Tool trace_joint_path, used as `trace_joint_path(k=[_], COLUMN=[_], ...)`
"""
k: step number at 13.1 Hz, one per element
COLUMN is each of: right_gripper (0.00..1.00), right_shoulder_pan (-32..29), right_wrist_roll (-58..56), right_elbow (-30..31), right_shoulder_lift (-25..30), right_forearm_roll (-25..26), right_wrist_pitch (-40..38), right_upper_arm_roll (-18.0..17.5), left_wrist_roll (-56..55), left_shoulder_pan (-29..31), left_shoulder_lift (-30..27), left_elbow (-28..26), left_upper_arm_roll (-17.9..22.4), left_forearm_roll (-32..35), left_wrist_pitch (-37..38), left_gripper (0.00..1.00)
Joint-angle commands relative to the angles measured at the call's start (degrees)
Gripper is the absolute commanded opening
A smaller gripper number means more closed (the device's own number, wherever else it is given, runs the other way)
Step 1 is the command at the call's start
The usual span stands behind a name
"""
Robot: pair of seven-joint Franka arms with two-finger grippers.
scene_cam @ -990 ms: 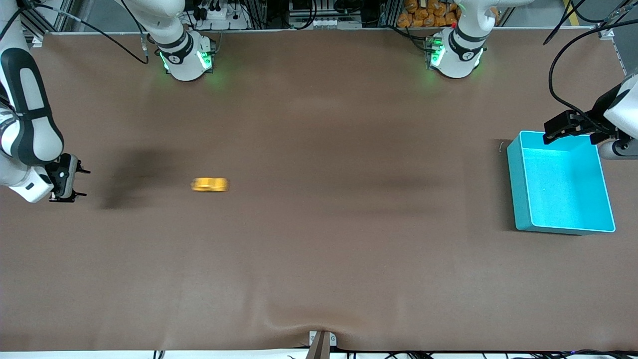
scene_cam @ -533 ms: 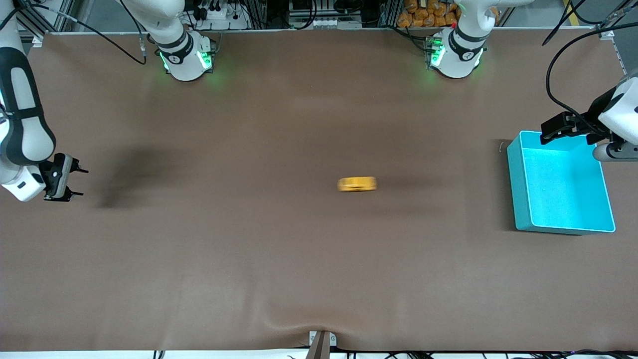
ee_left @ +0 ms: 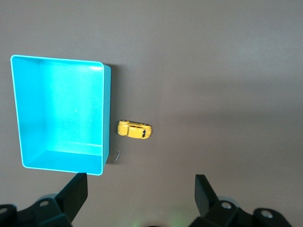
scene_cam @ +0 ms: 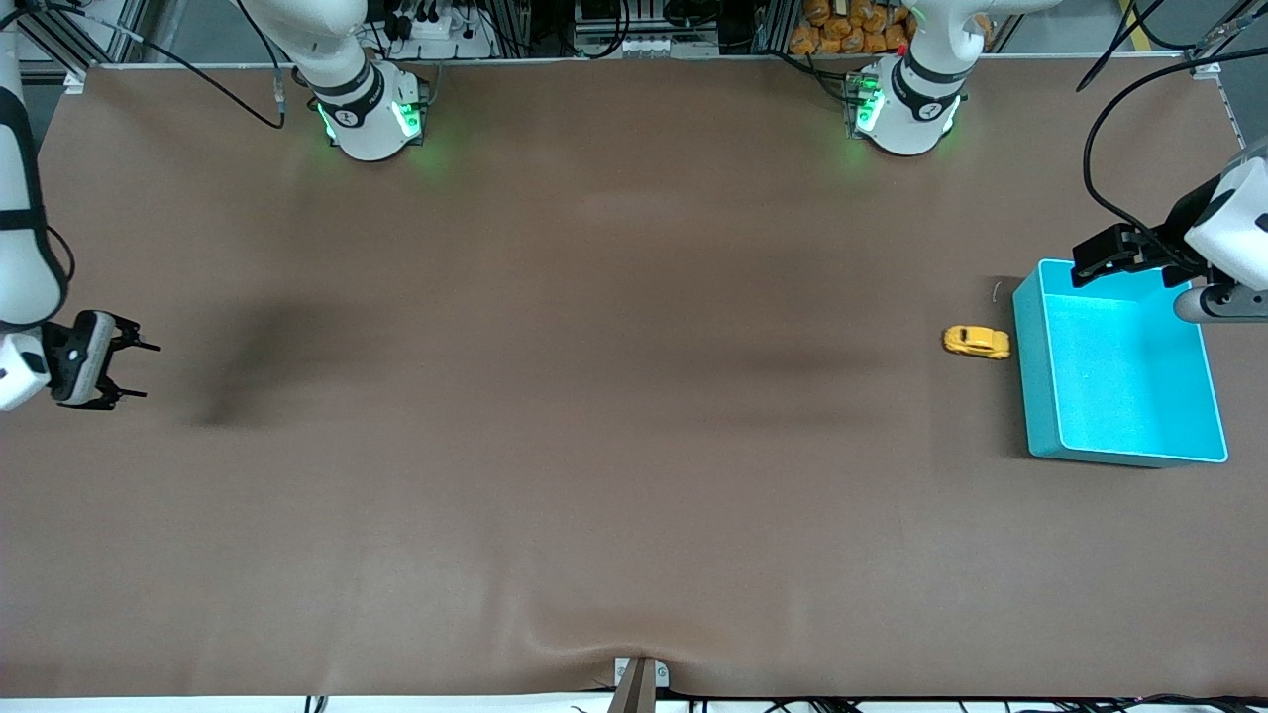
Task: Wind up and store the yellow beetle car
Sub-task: 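Open the right gripper releasing the car while the left gripper lowers, then lower the left gripper onto the car beside the bin and close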
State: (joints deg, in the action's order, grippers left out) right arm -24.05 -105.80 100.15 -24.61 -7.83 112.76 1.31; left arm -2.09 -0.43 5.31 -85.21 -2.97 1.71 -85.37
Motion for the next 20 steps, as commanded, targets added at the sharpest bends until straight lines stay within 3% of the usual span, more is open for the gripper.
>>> trace_joint_path(k=[1,2,3,8,12,17,20], right_gripper=[0.79,0.84,1.0,1.0,1.0,1.0,1.0], right_shoulder_pan=[1.1,2.1,3.6,10.4,16.3,21.2,25.1], right_wrist_roll=[4.5,5.8,9.0,28.7,39.9,52.2,64.6], right_elbow=[-8.0,-9.7,-11.5,-17.2,-19.4,-17.9,-12.7], right_shoulder_lift=[-0.6,-0.4,0.0,3.1,4.9,10.8,18.2], right_forearm_roll=[-5.1,-7.3,-8.3,-8.3,-8.2,-7.3,-2.3], right_wrist_pitch=[-7.4,-8.3,-9.4,-14.1,-14.8,-14.8,-15.0], right_upper_arm_roll=[-0.3,-0.3,-0.3,-0.5,-0.3,0.4,1.0], left_wrist_roll=[-0.6,-2.5,-5.8,-28.3,-43.8,-57.6,-64.4], left_shoulder_pan=[0.1,0.1,0.0,0.0,-0.1,0.4,1.4], left_shoulder_lift=[-0.9,-0.8,-0.8,-1.1,-1.1,-0.6,1.6], left_elbow=[-2.4,-3.9,-5.7,-18.1,-29.8,-42.6,-45.1], left_upper_arm_roll=[-0.1,-0.1,-0.1,-0.1,-0.1,-0.1,0.0], left_forearm_roll=[0.6,0.6,0.6,0.7,0.8,0.8,0.8], left_wrist_pitch=[0.0,-0.6,-1.8,-10.5,-24.5,-39.8,-44.3], left_gripper=[1.0,1.0,1.0,1.0,1.0,1.0,1.0])
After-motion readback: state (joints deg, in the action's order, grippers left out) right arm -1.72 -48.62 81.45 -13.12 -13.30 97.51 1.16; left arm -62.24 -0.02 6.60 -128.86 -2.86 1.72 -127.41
